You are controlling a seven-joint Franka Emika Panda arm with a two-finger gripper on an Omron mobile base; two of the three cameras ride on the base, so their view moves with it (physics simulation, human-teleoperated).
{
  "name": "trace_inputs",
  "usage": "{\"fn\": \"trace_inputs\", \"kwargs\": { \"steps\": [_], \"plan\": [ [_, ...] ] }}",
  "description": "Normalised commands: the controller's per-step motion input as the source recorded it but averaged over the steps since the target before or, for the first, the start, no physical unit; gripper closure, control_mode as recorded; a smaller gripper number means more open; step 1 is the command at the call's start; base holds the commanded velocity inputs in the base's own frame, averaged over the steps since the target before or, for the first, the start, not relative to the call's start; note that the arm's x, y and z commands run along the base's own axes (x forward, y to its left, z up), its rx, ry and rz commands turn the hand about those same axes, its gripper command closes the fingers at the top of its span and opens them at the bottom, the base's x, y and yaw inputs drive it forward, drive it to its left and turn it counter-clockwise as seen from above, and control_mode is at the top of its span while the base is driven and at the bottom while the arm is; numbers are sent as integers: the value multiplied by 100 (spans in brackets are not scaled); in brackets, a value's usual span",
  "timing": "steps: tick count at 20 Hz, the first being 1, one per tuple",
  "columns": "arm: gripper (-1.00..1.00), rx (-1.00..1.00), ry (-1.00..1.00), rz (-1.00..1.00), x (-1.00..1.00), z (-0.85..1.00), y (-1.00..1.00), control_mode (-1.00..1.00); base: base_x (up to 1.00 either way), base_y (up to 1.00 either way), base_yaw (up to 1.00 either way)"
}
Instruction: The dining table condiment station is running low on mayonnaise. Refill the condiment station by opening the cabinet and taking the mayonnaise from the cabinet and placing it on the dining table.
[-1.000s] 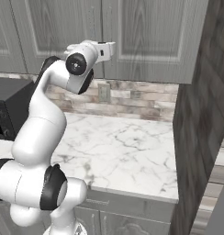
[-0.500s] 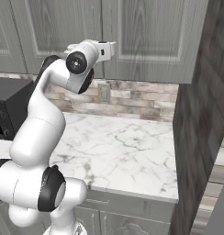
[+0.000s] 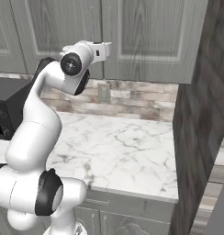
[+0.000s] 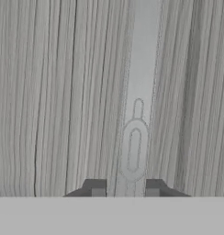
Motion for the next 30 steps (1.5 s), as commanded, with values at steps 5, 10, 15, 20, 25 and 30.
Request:
{"fn": "trace_inputs", "kwargs": {
  "steps": [5,10,15,20,25,30],
  "plan": [
    [100,5,2,5,-76,-9,89,-100,0,0,0],
    [100,14,0,3,-100,-7,89,-100,0,0,0],
    [100,16,0,3,-100,-4,87,-100,0,0,0],
    [-100,9,-7,1,-100,-18,72,-100,0,0,0],
    [-100,29,-5,0,-19,0,-69,-100,0,0,0],
    [-100,55,7,5,1,1,-100,-100,0,0,0]
  ]
}}
